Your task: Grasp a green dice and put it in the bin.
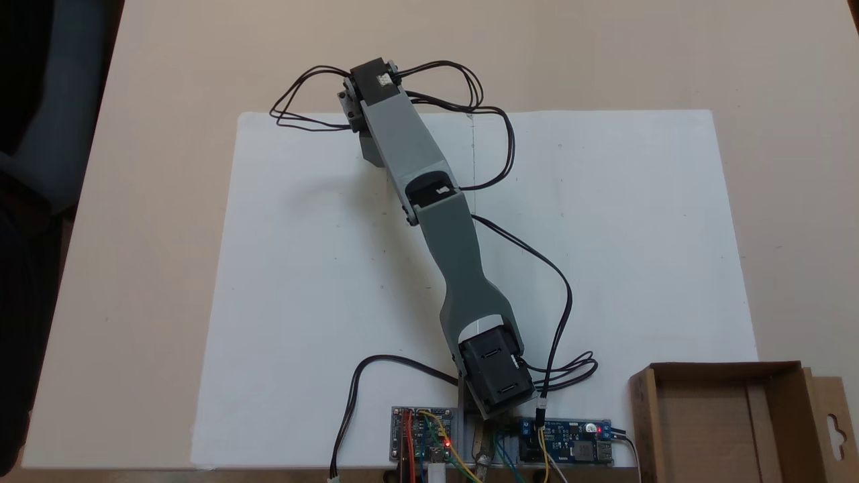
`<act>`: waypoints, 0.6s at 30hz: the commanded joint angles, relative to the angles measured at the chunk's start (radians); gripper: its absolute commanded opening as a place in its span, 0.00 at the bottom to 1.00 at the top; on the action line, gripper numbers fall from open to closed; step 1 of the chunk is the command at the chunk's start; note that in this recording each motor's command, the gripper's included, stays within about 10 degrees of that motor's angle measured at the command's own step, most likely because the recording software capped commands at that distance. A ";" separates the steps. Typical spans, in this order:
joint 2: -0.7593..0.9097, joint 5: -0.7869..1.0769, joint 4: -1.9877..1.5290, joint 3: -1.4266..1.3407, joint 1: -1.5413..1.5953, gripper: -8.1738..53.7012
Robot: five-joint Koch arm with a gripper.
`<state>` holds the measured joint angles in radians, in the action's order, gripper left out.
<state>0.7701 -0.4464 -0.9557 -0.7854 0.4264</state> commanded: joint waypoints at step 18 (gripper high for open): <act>0.002 -0.075 0.023 0.020 0.008 0.80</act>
<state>0.7470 -0.4464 -0.9557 -0.7854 0.4188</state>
